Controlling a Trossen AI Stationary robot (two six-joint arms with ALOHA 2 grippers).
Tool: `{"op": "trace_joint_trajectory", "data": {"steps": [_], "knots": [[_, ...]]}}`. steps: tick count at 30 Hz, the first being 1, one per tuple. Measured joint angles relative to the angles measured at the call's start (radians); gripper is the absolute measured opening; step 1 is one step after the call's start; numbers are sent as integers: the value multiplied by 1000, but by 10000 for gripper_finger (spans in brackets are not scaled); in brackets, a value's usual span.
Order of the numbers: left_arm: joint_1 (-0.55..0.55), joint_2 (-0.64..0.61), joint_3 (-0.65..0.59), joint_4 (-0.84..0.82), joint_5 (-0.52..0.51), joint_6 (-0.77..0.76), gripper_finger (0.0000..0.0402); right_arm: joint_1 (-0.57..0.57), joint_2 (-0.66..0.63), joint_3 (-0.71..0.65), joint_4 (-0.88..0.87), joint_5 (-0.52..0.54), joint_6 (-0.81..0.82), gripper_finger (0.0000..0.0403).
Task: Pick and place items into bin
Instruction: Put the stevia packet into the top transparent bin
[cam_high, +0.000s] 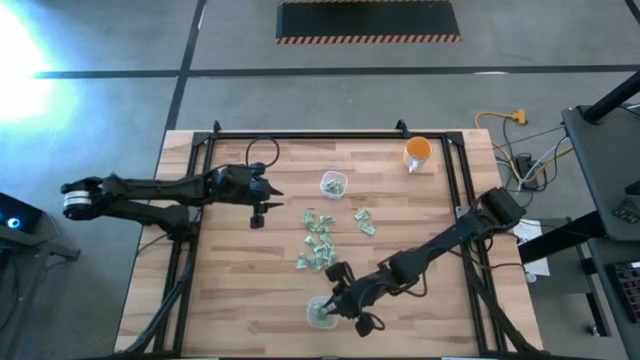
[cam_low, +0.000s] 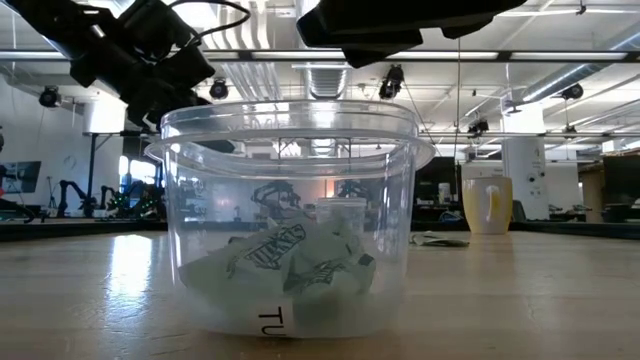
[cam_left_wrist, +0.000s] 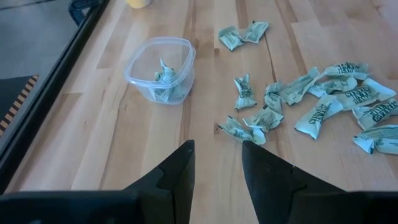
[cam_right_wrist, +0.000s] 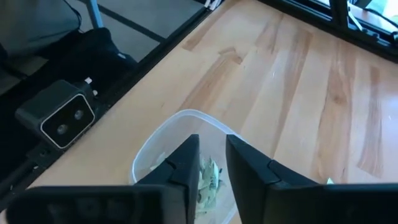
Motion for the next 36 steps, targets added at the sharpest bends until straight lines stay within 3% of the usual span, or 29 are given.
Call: {"op": "trace_joint_trajectory", "data": {"steps": [8,16,21,28,36], "knots": [[-1,124,0,47,68,3,116,0,-31,25,-164,77,49,89],[-2,303,2,201,195,33,116,0,-53,44,-312,114,143,74],[-26,392,3,283,270,31,116,1,-62,42,-394,194,205,66],[-58,484,8,371,273,24,116,1,-63,41,-519,311,294,65],[-58,526,14,434,198,-3,116,1,-64,43,-540,324,312,64]]}}
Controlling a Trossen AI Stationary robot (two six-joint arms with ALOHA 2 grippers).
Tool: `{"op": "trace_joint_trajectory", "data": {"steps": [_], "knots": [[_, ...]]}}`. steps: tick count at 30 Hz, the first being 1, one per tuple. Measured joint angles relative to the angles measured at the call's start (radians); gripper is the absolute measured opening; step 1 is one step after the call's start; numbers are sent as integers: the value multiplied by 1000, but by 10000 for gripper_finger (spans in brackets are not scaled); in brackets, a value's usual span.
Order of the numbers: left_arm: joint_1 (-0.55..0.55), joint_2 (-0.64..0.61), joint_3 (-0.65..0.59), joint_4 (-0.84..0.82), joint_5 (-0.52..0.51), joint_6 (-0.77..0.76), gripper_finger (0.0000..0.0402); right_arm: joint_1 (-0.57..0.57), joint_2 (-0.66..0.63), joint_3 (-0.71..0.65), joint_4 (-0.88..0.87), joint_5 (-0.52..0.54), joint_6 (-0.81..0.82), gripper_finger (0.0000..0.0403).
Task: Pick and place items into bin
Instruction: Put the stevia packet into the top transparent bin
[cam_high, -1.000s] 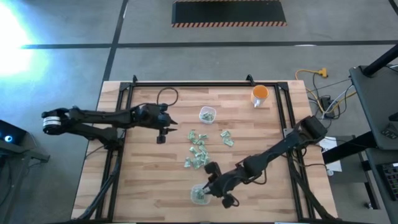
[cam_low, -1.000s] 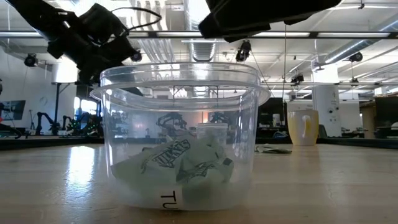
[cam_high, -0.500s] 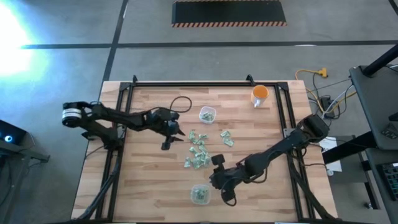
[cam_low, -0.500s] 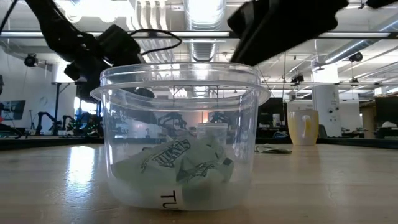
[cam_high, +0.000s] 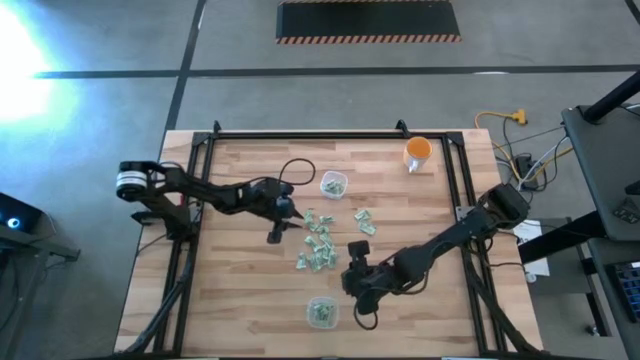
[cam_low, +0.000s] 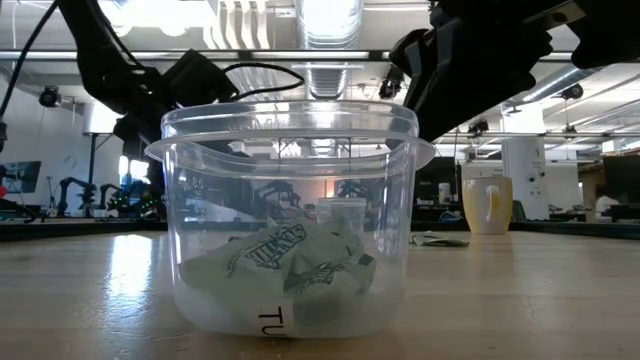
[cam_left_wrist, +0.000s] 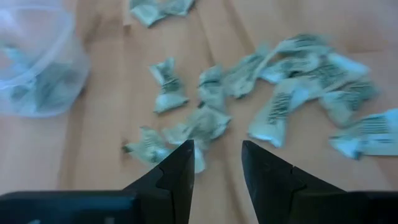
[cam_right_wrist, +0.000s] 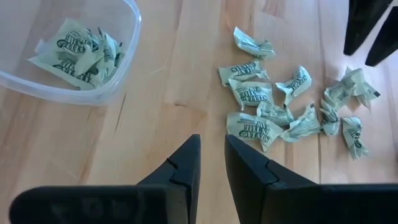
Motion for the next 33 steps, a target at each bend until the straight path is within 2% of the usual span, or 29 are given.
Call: {"op": "trace_joint_trajectory", "data": {"steps": [33], "knots": [[-1,37,8,61,-27,0,116,0,0,1,16,0,-1,60]]}}
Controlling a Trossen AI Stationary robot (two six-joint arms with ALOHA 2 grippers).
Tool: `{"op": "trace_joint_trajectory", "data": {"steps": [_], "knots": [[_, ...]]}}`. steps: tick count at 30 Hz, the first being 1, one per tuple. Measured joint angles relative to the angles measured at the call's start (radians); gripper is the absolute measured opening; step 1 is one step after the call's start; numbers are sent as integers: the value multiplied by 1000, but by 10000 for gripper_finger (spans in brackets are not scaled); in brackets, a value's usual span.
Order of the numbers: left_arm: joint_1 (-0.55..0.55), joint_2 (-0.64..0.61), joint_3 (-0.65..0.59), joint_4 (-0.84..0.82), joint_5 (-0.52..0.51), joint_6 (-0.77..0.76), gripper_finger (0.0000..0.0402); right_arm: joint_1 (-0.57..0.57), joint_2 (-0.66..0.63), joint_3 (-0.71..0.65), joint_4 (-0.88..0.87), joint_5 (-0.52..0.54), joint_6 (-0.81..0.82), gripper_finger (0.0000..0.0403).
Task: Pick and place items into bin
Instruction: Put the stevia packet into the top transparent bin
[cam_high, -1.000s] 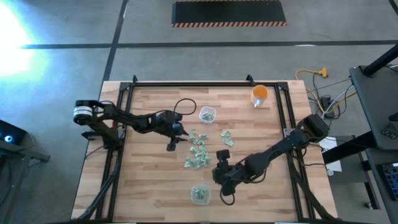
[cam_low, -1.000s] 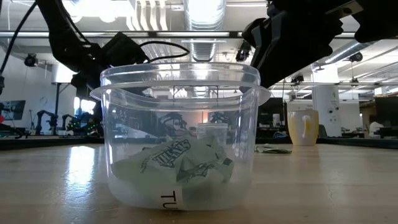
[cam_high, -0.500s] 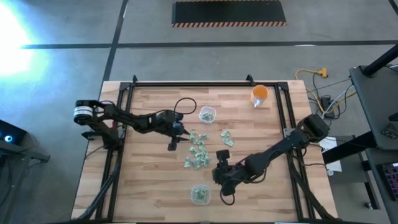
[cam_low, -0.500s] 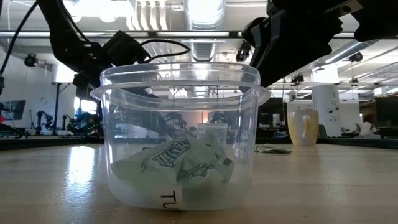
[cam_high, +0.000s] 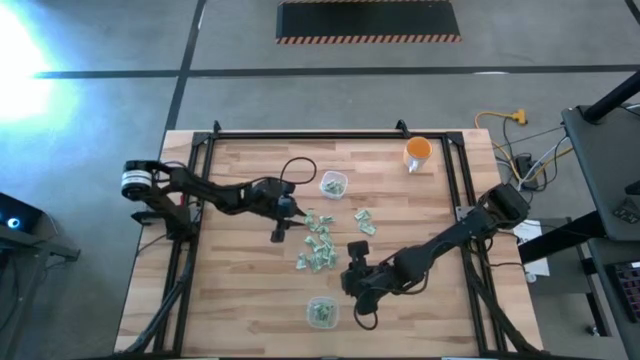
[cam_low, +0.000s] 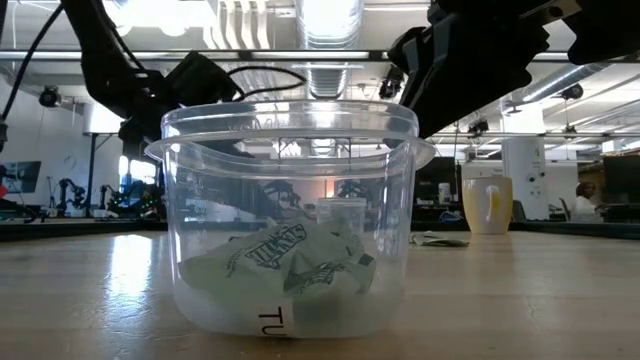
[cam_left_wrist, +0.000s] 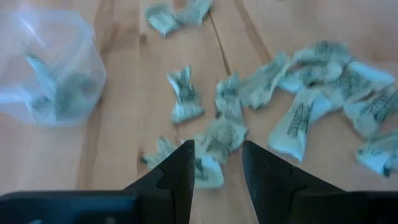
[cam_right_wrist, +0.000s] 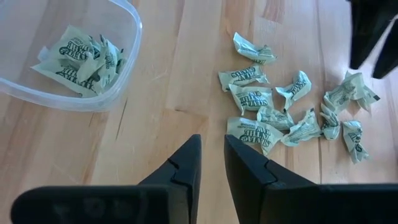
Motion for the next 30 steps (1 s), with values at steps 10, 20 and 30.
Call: {"op": "trace_joint_trajectory", "data": {"steps": [10,20,30], "knots": [[1,95,28,47,1,1,116,0,0,0,10,0,-4,57],[1,94,29,32,0,1,114,0,0,-1,10,0,-4,57],[1,92,29,18,0,27,41,0,0,-1,10,0,-4,57]]}}
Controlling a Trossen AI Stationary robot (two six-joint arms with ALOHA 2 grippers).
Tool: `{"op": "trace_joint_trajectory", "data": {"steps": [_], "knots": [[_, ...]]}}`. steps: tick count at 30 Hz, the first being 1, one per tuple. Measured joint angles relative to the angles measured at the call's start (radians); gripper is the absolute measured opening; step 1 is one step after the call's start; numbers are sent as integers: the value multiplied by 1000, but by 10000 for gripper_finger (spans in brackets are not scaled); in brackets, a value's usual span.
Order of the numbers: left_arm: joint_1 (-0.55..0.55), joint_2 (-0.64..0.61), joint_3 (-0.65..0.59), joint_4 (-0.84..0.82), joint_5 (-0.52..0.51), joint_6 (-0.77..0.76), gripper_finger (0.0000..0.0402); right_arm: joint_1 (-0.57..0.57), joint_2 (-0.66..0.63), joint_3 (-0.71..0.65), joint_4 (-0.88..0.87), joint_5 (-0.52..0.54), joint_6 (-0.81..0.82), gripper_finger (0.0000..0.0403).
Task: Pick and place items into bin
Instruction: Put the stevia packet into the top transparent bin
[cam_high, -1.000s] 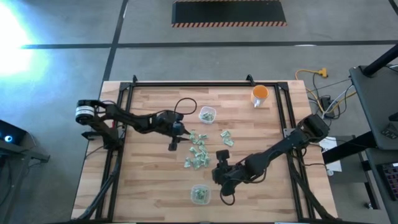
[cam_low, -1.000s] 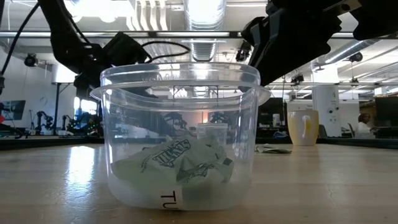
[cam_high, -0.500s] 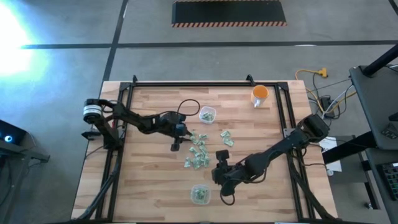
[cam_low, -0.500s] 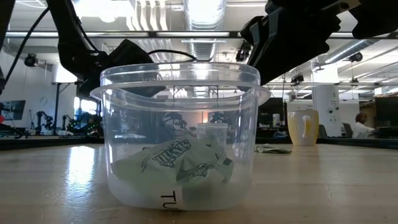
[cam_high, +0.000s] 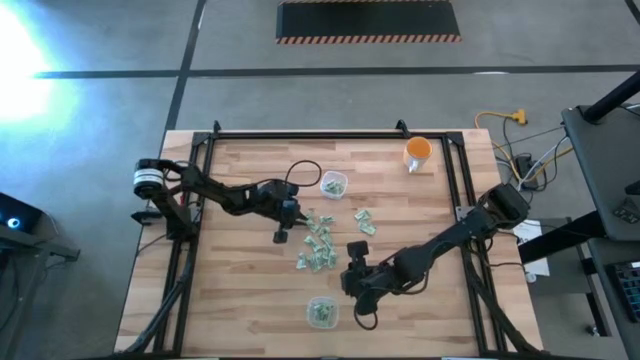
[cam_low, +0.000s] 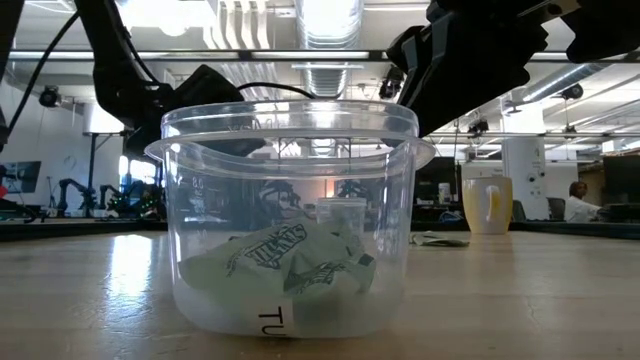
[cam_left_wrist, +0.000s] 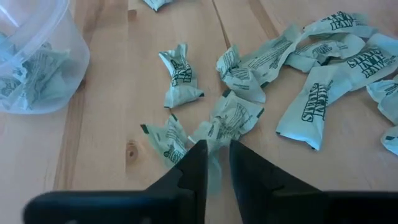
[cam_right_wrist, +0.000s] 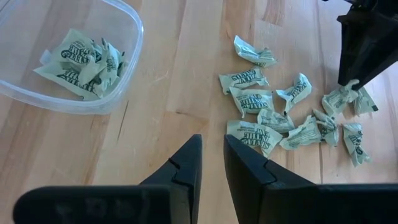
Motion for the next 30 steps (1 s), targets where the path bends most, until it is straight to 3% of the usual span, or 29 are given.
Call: {"op": "trace_joint_trajectory", "data": {"steps": [7,23,30], "knots": [[0,-9,0,3,0,10,2,0,0,0,0,0,0,57],[-9,-11,-2,-5,16,60,2,0,0,-1,0,0,0,56],[-9,-11,-4,-4,18,63,43,0,0,-3,1,0,1,56]]}}
